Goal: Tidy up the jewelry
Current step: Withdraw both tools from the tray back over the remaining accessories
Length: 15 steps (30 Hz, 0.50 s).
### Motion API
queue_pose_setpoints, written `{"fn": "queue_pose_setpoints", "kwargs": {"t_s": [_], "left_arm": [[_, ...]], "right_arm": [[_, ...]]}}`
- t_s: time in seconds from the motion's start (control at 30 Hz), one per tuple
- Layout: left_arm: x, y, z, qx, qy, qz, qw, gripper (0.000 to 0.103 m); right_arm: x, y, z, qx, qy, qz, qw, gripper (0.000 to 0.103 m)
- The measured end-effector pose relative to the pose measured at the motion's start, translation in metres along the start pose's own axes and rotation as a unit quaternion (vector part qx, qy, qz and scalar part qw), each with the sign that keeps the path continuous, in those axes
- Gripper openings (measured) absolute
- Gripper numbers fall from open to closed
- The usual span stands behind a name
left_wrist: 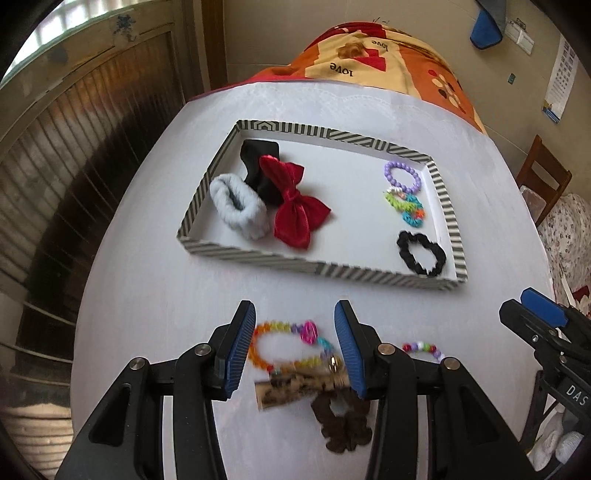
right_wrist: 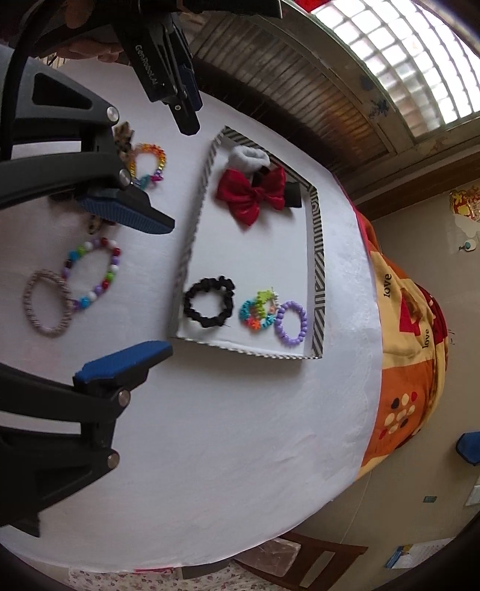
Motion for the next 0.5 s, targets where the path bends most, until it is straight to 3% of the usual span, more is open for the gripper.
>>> {"fn": "queue_pose_setpoints", "kwargs": {"t_s": [0.5], "left_arm": [[0.031,-0.002,0.041,-0.007,-0.014,-0.011,0.9998,0.026]], "right_arm": [[0.031,0.014,0.042,0.016,0.000,-0.004,1.000,0.067]]}}
Point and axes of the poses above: each gripper's, at about its wrist camera, not at the fingertips, and x roughly against the way its jaws point, y to its left, z to its underside, the point moved 9 cm from there along -x, roughly the way its jaws point, and after that the axes turned 6 degrees about -z, right-handed, at the moved point
